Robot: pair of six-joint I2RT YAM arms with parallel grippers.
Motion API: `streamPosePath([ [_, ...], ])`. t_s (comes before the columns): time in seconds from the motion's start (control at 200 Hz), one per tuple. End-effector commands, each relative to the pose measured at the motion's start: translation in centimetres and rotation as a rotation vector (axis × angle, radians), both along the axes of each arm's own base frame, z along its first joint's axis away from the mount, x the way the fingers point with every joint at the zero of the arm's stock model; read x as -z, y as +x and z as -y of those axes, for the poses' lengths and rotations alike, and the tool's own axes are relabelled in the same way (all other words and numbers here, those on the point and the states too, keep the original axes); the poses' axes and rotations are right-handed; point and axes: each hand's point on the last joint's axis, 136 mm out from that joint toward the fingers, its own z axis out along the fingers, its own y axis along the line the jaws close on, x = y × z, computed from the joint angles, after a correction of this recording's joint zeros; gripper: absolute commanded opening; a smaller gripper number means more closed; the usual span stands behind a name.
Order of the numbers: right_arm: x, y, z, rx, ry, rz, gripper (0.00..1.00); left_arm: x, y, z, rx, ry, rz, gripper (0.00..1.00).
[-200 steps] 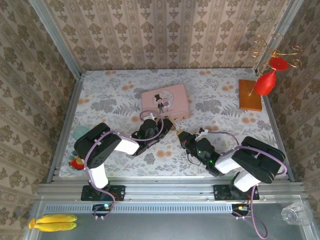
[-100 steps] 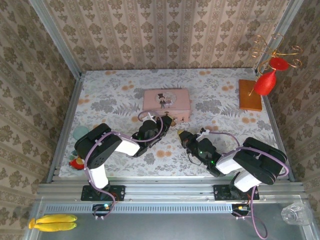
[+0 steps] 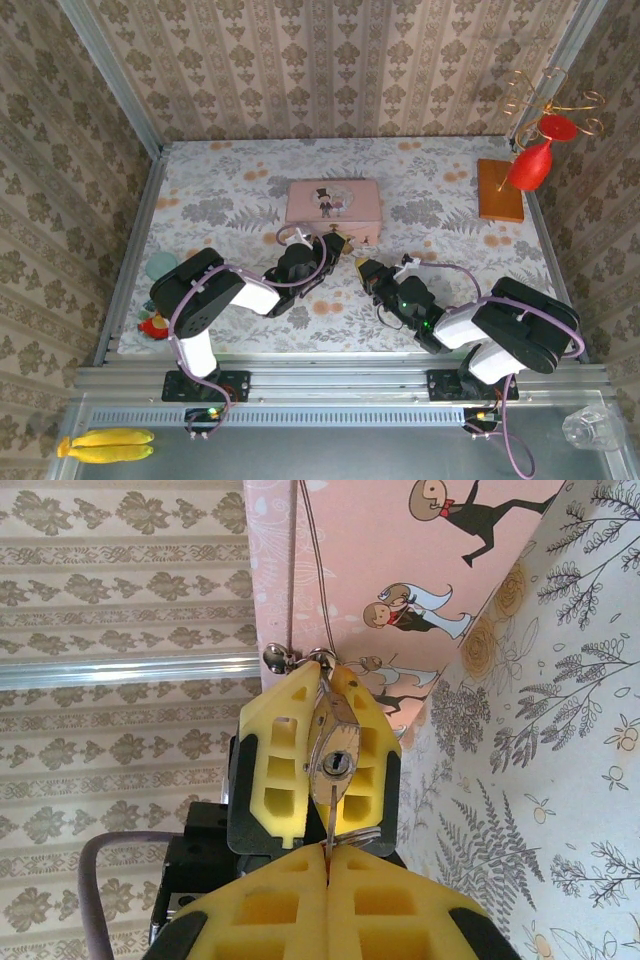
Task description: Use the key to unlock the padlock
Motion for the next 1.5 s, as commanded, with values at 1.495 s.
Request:
streamPosePath([
  [1.495, -2.2, 1.2, 0.9, 0.079, 0.035, 0.059, 0.0, -4.5, -1.4, 2.3, 0.051, -0.137, 0.11, 0.0],
])
